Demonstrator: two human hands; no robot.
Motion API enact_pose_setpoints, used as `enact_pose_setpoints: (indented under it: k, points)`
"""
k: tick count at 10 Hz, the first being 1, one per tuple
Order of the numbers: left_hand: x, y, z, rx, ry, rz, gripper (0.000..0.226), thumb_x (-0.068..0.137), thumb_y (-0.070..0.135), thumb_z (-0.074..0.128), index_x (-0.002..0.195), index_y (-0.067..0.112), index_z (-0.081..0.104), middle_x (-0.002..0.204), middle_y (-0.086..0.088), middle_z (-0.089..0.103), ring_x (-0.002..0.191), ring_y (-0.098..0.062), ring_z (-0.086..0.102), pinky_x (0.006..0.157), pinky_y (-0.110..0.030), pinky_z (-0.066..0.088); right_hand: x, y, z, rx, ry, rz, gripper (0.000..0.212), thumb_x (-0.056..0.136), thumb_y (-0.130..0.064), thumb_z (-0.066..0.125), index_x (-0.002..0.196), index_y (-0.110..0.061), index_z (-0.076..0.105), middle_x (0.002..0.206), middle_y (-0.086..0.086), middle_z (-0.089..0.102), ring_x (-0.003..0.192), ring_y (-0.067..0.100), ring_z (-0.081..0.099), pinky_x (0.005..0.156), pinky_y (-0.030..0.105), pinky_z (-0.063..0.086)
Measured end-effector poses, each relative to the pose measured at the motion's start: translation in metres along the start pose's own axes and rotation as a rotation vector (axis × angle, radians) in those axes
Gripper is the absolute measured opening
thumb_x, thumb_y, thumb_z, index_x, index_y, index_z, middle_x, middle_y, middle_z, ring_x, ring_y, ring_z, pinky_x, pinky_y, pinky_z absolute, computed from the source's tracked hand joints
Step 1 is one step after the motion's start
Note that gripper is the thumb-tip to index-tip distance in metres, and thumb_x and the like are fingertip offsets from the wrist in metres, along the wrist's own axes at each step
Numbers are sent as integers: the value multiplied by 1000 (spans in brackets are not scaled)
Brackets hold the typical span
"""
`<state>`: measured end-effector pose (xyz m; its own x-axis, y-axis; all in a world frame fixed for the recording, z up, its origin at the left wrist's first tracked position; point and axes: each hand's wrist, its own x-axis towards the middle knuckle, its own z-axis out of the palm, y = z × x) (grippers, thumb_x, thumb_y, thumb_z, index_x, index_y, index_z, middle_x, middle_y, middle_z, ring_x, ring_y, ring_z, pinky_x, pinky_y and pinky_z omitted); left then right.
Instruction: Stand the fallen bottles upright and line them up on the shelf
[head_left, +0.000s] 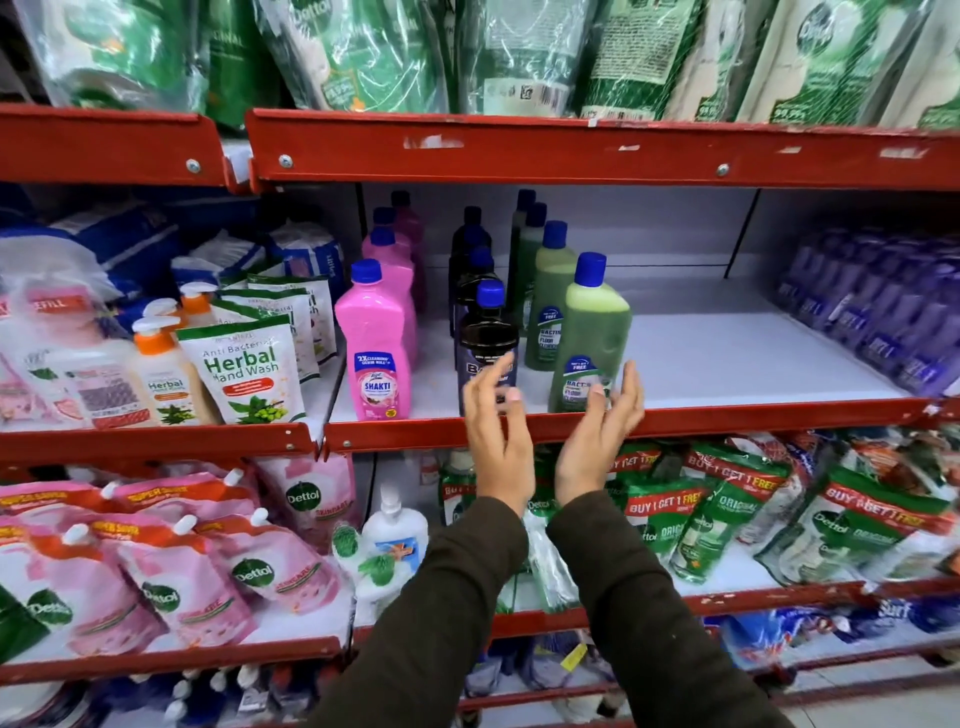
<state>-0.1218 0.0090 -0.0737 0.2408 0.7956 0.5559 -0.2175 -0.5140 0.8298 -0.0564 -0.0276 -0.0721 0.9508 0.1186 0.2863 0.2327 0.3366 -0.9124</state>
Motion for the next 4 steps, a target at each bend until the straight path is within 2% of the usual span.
enact_pose_setpoints:
  k: [1, 2, 3, 4]
  points:
    - [1, 7, 27, -32, -230, -120, 47, 104, 22, 42, 150, 16, 39, 155, -8, 37, 137, 6, 33, 111, -6, 22, 26, 0, -12, -21, -94, 90, 50, 105, -26, 38, 154, -22, 30, 163, 2, 25, 148, 17, 29, 121, 35, 26]
    - [8, 12, 50, -19, -366, -313, 54, 106, 34, 36, 157, 24, 21, 167, 0, 19, 152, -7, 13, 119, -21, 10, 45, 1, -22, 19, -209, 159, 47, 105, -26, 37, 152, -17, 35, 159, 3, 36, 144, 15, 37, 120, 34, 31]
    - [10, 17, 58, -5, -369, -391, 55, 105, 41, 34, 157, 26, 22, 166, 2, 23, 153, -11, 17, 113, -18, 12, 49, -4, -31, -28, -284, 166, 45, 105, -27, 38, 149, -20, 39, 157, 1, 40, 139, 10, 40, 116, 28, 32]
    - [3, 17, 62, 7, -288, -339, 56, 105, 40, 36, 157, 25, 21, 166, 1, 23, 153, -11, 17, 116, -20, 13, 55, -3, -40, -34, -297, 177, 47, 105, -29, 39, 150, -21, 37, 158, 1, 38, 144, 12, 37, 119, 31, 30]
